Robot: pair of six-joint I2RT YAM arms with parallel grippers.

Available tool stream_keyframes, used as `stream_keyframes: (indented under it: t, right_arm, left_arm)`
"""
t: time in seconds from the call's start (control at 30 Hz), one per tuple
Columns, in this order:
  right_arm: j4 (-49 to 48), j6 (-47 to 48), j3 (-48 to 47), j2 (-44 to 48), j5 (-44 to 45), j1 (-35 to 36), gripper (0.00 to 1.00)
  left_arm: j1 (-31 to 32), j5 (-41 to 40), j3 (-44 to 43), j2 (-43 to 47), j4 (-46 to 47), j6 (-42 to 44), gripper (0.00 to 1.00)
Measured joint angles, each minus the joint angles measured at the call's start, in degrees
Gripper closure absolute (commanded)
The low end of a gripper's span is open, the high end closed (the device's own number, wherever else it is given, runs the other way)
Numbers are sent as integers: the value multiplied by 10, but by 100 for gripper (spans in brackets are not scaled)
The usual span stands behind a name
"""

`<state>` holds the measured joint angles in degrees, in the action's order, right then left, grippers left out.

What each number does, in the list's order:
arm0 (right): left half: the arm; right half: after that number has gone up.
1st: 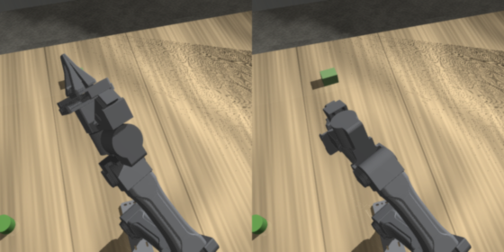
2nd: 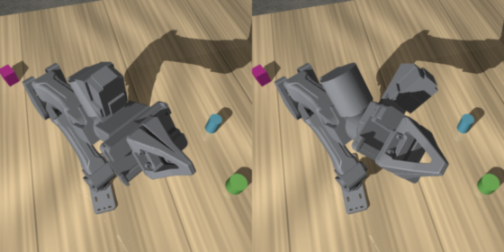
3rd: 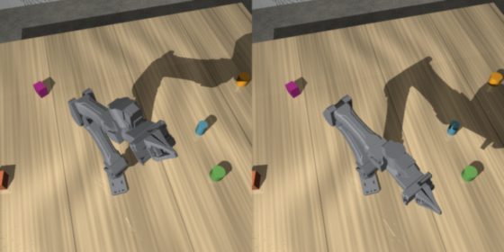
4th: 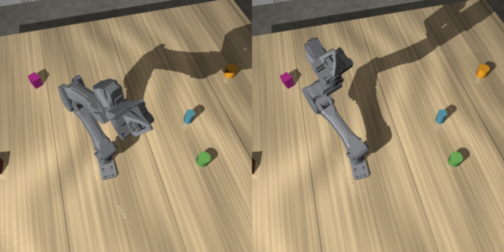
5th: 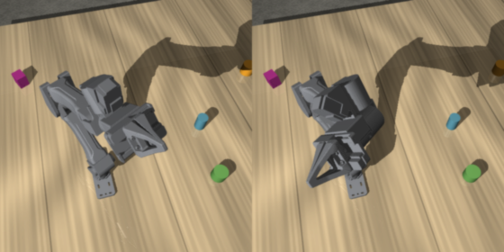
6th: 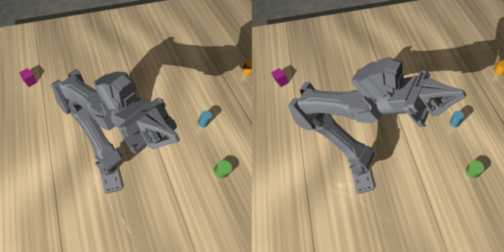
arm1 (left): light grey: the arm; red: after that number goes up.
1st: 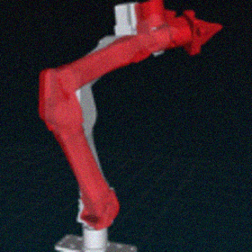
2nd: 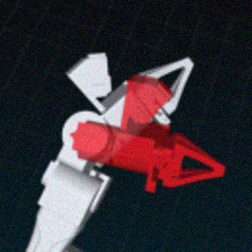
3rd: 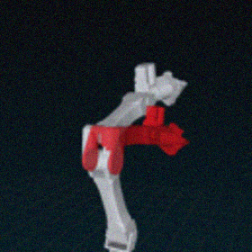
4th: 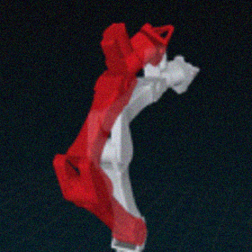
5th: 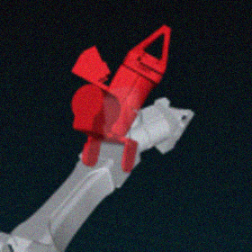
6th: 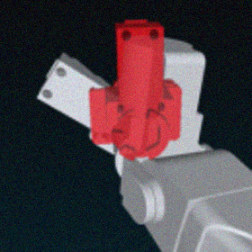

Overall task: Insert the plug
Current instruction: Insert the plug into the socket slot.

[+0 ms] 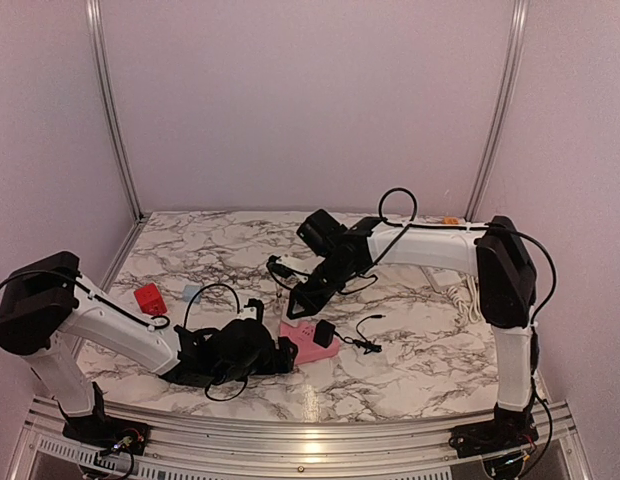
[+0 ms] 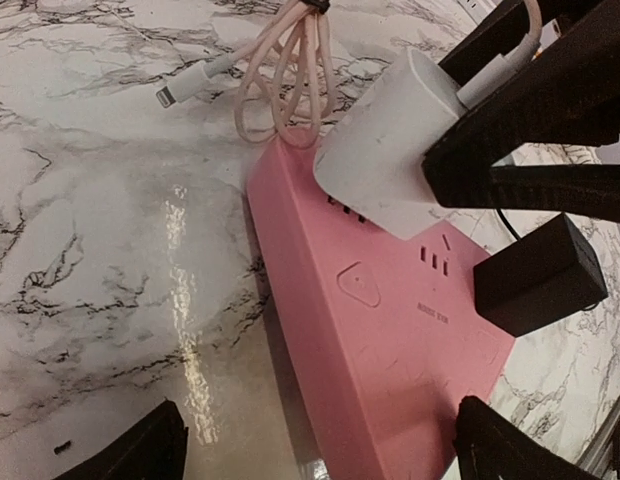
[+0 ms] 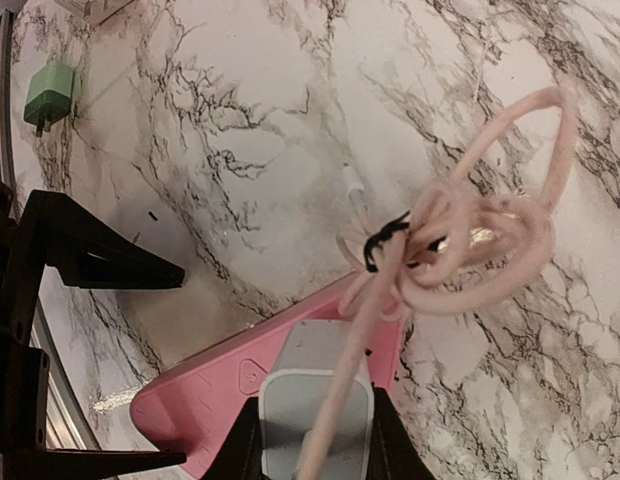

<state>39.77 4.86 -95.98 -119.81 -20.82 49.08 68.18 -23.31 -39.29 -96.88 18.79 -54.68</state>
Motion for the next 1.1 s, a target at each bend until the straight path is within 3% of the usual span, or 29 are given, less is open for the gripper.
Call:
stream_keyframes:
  t: [0.6, 1.1]
  right_arm:
    - [-15, 1, 7, -7, 5, 2, 100]
    - [-33, 1, 15, -10, 19, 9, 100]
  left_arm:
    - [-4, 24, -21, -19, 9, -16, 29]
    - [-5, 25, -21, -24, 20, -19, 32]
